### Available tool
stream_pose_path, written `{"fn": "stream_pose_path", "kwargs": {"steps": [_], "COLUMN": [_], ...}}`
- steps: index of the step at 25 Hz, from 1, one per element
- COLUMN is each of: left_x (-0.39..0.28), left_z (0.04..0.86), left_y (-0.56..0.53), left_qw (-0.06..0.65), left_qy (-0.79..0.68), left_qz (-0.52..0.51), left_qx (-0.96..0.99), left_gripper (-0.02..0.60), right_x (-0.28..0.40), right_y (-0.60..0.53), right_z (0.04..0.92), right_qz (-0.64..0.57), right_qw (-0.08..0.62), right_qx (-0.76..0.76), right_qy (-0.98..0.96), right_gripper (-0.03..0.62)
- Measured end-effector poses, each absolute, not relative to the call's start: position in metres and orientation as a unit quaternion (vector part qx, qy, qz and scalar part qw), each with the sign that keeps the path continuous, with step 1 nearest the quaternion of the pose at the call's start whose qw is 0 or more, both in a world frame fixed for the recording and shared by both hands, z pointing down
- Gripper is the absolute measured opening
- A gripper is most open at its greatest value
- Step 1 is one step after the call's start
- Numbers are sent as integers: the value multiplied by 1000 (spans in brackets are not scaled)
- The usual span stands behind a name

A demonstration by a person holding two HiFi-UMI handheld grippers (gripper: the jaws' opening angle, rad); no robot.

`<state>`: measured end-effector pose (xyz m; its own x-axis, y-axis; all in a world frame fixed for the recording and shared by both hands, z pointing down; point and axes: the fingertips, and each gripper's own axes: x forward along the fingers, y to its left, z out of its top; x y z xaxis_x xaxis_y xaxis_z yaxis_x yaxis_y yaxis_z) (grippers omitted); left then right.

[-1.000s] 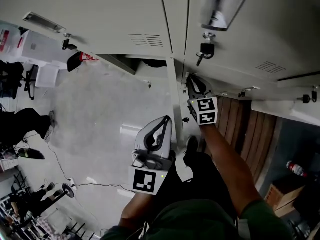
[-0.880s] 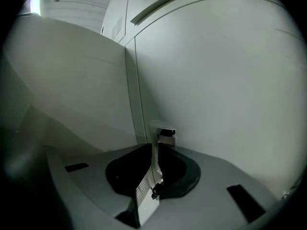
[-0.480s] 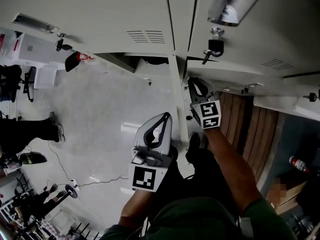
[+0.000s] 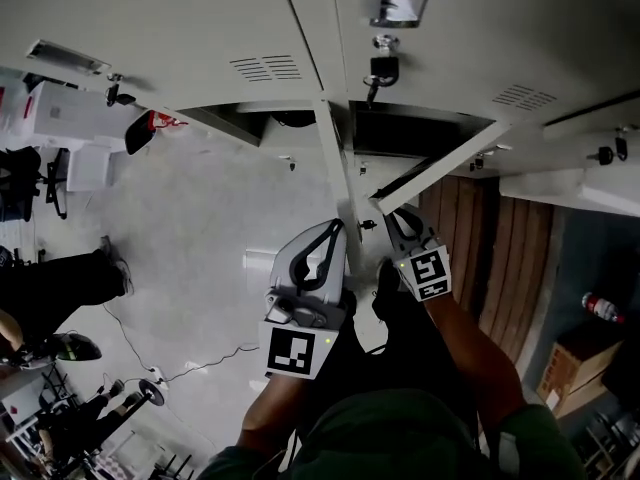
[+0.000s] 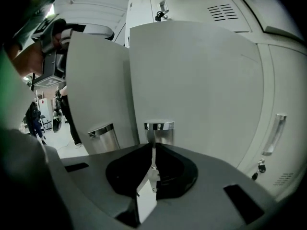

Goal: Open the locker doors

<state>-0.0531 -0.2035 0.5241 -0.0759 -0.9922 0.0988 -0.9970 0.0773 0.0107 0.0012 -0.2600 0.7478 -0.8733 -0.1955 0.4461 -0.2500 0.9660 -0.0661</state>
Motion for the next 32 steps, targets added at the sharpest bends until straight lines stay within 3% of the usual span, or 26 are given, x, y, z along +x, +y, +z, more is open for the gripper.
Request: {"fn": "stream_pose_path", "kwargs": {"steps": [15, 32], "left_x": [65, 67], "left_z": [522, 516], "left_y": [-259, -263], "left_qw": [-13, 24], "left_qy": [-614, -602], "left_qz": [163, 186], "left_qx": [772, 776], "left_gripper": [3, 3], "right_x": [93, 147], "right_y": [-260, -304], "right_z": [731, 608], "right_qz": [109, 101], "right_qw": [219, 157], "right_qx": [201, 269], "right_qy": [-948, -945], "right_gripper": [15, 15]}}
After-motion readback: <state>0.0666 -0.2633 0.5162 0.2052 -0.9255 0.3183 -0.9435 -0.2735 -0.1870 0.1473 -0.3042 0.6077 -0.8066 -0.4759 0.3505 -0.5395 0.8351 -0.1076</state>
